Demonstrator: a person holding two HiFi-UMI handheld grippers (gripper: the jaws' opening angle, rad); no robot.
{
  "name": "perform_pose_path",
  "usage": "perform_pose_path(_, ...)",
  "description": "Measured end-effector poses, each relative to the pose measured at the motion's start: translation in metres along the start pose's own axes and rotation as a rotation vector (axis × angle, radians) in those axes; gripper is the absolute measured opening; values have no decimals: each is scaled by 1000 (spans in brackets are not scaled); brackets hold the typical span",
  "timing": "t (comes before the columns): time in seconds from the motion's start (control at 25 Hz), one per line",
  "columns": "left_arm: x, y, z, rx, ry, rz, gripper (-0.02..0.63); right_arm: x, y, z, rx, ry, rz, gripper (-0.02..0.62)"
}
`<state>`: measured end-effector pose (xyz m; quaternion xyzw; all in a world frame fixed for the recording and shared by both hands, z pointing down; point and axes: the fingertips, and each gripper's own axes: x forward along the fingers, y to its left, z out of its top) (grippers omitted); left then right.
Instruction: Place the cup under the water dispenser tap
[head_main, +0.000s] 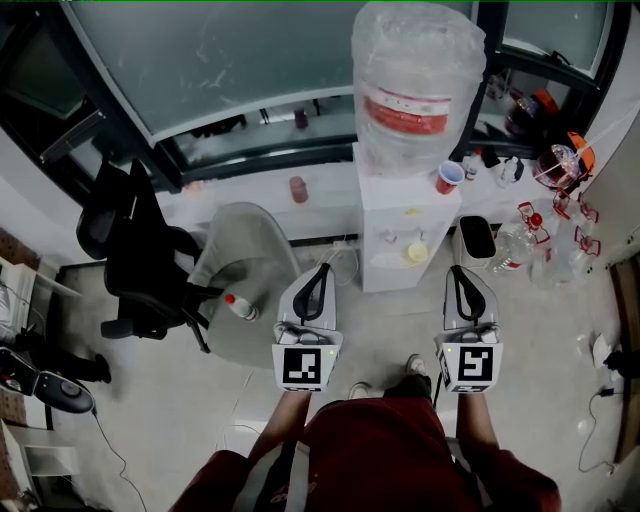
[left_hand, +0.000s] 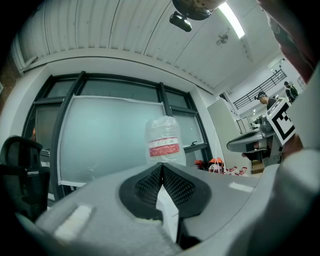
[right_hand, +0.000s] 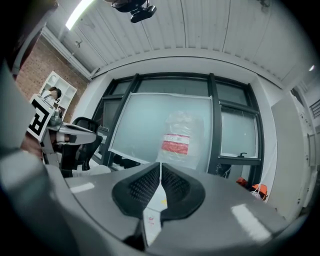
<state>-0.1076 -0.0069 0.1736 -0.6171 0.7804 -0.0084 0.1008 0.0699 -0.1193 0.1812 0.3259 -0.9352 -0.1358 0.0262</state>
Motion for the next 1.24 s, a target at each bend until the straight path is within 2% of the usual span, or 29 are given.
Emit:
perform_pose_path(0.08, -1, 0, 0, 4, 0, -2, -3, -1, 1, 1, -4, -2, 1, 2)
perform_pose_path(1.24, -12, -7, 3, 0, -10, -21, -3, -21, -4, -2, -33, 40, -44, 2)
